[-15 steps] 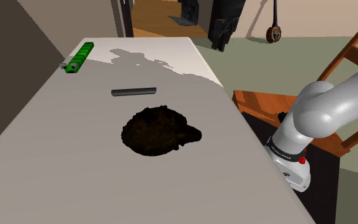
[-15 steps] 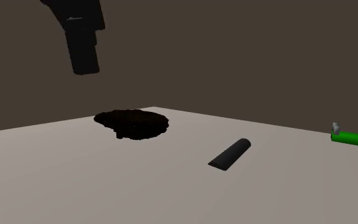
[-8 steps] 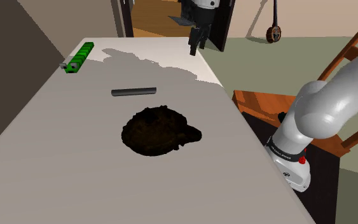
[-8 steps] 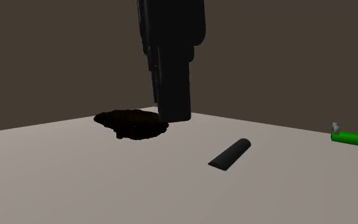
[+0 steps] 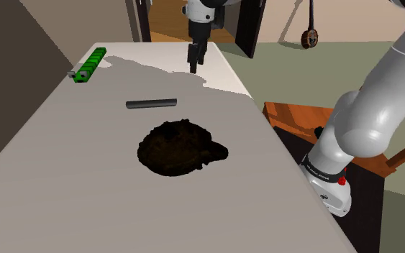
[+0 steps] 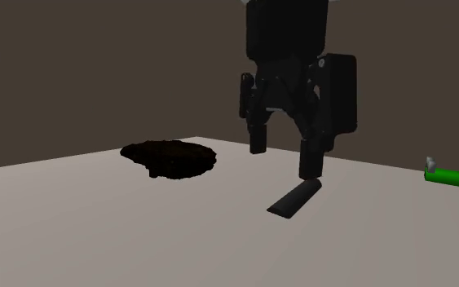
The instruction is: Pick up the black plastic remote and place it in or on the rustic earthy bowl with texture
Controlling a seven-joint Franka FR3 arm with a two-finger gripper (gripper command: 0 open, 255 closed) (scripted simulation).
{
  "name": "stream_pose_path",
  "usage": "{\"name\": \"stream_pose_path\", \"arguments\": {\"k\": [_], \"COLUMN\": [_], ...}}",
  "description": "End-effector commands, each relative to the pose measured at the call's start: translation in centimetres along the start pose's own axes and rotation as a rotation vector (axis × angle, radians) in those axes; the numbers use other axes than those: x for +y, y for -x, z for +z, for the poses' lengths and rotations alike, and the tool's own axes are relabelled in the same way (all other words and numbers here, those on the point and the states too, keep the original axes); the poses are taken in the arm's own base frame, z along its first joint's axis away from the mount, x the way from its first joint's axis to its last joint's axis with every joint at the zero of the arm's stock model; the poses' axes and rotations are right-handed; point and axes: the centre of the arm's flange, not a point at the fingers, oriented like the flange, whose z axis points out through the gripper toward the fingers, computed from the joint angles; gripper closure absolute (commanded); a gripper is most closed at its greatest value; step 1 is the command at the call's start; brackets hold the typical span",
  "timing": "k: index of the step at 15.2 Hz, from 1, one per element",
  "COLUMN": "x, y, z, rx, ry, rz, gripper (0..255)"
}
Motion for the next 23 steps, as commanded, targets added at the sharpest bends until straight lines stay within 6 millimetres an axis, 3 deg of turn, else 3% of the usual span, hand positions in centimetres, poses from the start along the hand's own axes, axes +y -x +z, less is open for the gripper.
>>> {"name": "stream_pose_path", "arguments": {"k": [1,13,20,23], "x": [-1.2,-10.0,-10.1,-10.2], "y": [-2.4,-13.8,-13.5,-13.5], "z": [1.1,8.2,11.8,12.1], "rx": [-0.01,-0.068,-0.068,-0.068], "ry": [-0.008,-0.054,-0.054,-0.054], "rz": [-0.057,-0.383,-0.383,-0.383], "gripper": [0,0,0,0]}}
